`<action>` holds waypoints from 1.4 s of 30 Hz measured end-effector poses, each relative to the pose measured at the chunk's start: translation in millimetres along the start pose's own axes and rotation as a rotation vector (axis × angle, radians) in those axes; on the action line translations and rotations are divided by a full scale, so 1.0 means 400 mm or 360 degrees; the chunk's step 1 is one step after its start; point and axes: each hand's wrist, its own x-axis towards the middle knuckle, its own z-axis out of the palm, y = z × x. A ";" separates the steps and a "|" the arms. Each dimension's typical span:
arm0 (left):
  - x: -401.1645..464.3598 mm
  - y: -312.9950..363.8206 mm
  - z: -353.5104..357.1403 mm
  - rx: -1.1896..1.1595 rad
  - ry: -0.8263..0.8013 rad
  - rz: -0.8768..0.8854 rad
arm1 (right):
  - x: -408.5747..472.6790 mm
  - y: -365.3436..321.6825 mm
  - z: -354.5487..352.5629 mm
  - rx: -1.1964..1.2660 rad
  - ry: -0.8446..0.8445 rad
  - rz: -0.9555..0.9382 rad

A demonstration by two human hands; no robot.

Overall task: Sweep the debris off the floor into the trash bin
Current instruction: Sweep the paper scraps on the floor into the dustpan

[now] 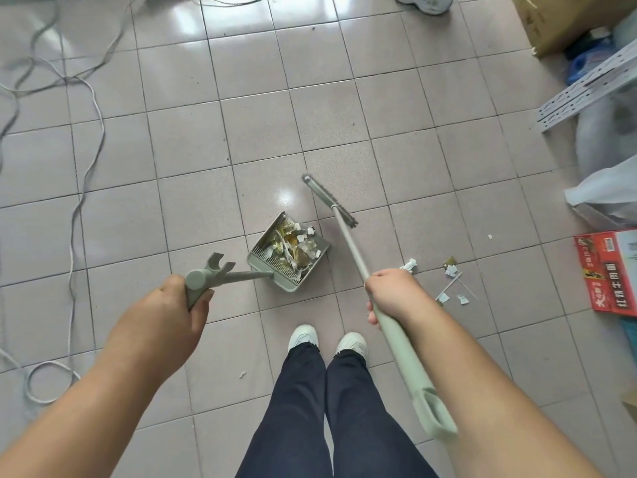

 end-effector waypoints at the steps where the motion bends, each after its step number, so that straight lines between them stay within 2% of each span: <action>1: -0.002 -0.001 0.000 -0.0002 -0.0002 0.0001 | 0.022 -0.003 0.012 0.0035 0.0020 0.0012; 7: -0.030 -0.011 0.000 -0.0008 -0.0008 0.0012 | 0.107 0.015 0.087 -0.0003 -0.0008 0.0099; 11: -0.036 -0.011 -0.001 -0.0009 -0.0030 -0.0011 | 0.080 0.037 0.127 -0.0241 -0.0150 0.0071; 16: -0.036 -0.013 -0.003 -0.0011 -0.0051 -0.0003 | 0.022 0.072 0.120 -0.0266 -0.0243 0.0059; 30: -0.072 0.048 0.043 -0.0010 -0.0069 0.0266 | -0.042 0.156 0.044 0.0102 -0.0016 0.0050; 42: -0.192 0.177 0.135 0.0137 -0.0082 0.0561 | -0.021 0.383 -0.117 0.0458 0.0245 0.0125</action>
